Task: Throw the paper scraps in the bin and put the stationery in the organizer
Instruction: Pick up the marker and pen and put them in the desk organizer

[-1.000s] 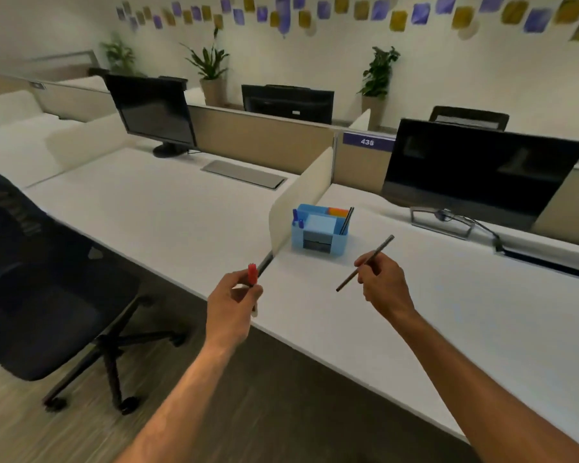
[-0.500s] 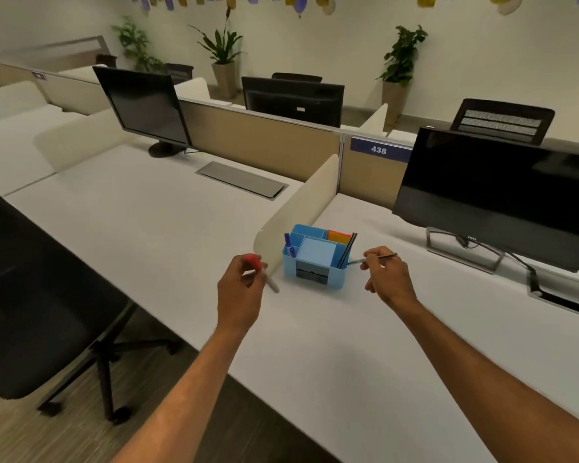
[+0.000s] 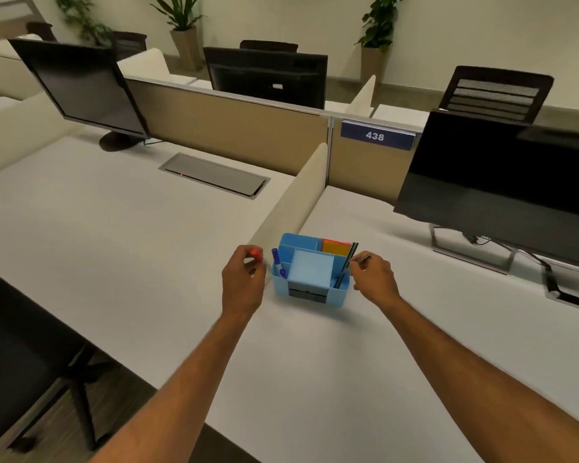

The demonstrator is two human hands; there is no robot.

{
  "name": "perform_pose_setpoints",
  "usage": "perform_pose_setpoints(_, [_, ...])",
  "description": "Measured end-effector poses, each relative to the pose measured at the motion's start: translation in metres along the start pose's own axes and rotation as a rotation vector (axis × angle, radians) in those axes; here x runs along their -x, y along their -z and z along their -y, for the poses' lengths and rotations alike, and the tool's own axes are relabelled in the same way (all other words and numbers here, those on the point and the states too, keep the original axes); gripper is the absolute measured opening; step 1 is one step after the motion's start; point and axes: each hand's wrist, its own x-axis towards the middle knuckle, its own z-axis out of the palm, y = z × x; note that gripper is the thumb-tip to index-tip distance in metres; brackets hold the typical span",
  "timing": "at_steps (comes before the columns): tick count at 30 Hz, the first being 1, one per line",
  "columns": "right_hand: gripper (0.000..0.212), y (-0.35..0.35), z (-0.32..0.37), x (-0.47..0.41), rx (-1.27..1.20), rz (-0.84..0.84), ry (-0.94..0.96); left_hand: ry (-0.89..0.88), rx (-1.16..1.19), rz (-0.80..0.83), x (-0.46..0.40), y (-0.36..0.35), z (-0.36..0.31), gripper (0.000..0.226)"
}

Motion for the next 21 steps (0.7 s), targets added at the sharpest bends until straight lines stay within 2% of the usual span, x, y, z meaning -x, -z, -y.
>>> perform_pose_setpoints(8, [0.018,-0.032,-0.018,-0.019,0.069,0.113,-0.035,0.061,-0.024,0.087,-0.024,-0.025,0.026,0.016])
perform_pose_setpoints(11, [0.027,-0.036,-0.022,-0.019,0.081,0.171,-0.048,0.061,-0.082,0.103,-0.029,-0.033,0.033,0.015])
perform_pose_setpoints(14, [0.037,-0.032,-0.02,-0.017,0.089,0.132,-0.025,0.088,-0.15,0.107,-0.033,-0.04,0.038,0.014])
perform_pose_setpoints(21, [0.027,-0.012,-0.03,-0.008,0.062,0.033,-0.028,0.194,-0.295,0.171,-0.029,-0.051,0.056,0.02])
